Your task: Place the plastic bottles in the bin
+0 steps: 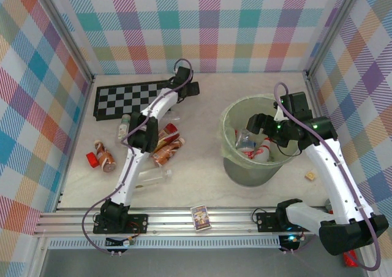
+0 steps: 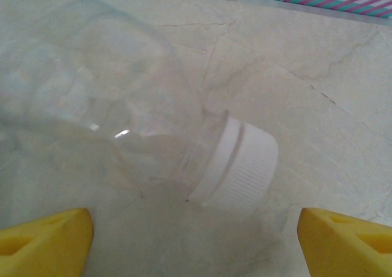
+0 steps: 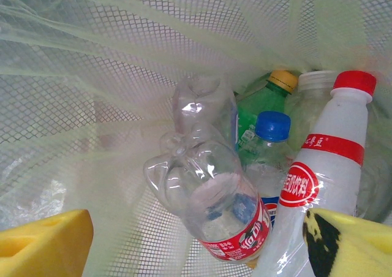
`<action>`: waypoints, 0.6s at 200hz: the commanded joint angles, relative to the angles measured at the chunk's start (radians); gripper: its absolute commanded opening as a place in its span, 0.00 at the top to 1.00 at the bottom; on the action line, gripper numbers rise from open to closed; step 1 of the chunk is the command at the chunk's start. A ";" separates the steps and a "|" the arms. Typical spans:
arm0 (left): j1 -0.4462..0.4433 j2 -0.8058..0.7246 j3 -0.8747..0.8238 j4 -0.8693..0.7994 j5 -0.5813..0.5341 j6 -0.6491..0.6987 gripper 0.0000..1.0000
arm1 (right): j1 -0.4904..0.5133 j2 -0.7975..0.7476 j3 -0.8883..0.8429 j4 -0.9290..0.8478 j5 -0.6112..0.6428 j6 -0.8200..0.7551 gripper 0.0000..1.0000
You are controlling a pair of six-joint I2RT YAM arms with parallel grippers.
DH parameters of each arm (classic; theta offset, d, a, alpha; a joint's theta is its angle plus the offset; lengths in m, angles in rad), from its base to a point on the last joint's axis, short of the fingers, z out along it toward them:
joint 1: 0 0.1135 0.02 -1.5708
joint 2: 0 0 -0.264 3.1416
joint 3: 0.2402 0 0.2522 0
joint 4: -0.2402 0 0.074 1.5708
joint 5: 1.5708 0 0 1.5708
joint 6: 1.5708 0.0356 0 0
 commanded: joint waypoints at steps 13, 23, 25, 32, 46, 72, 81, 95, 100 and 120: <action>0.008 -0.139 -0.101 0.124 -0.040 -0.128 0.13 | -0.004 -0.010 -0.013 0.024 -0.013 -0.016 0.11; 0.005 -0.149 -0.098 0.142 -0.019 -0.119 0.11 | -0.004 -0.012 -0.016 0.027 -0.015 -0.016 0.11; 0.004 -0.152 -0.098 0.144 -0.018 -0.115 0.11 | -0.004 -0.012 -0.018 0.028 -0.015 -0.016 0.11; 0.001 -0.158 -0.098 0.166 -0.010 -0.095 0.10 | -0.004 -0.012 -0.019 0.029 -0.014 -0.016 0.11; -0.002 -0.158 -0.094 0.224 -0.003 -0.052 0.09 | -0.004 -0.018 -0.026 0.032 -0.016 -0.016 0.11; 0.004 -0.093 -0.011 0.276 0.019 -0.006 0.10 | -0.004 -0.020 -0.039 0.037 -0.017 -0.016 0.11; 0.010 -0.049 0.042 0.291 0.041 -0.005 0.12 | -0.004 -0.021 -0.044 0.039 -0.018 -0.017 0.11; 0.020 0.018 0.131 0.293 0.091 -0.033 0.13 | -0.005 -0.018 -0.049 0.041 -0.020 -0.012 0.11; 0.023 0.038 0.156 0.281 0.096 -0.048 0.14 | -0.004 -0.019 -0.053 0.041 -0.021 -0.012 0.11; 0.032 0.058 0.180 0.226 0.083 -0.096 0.13 | -0.004 -0.027 -0.059 0.040 -0.010 -0.011 0.11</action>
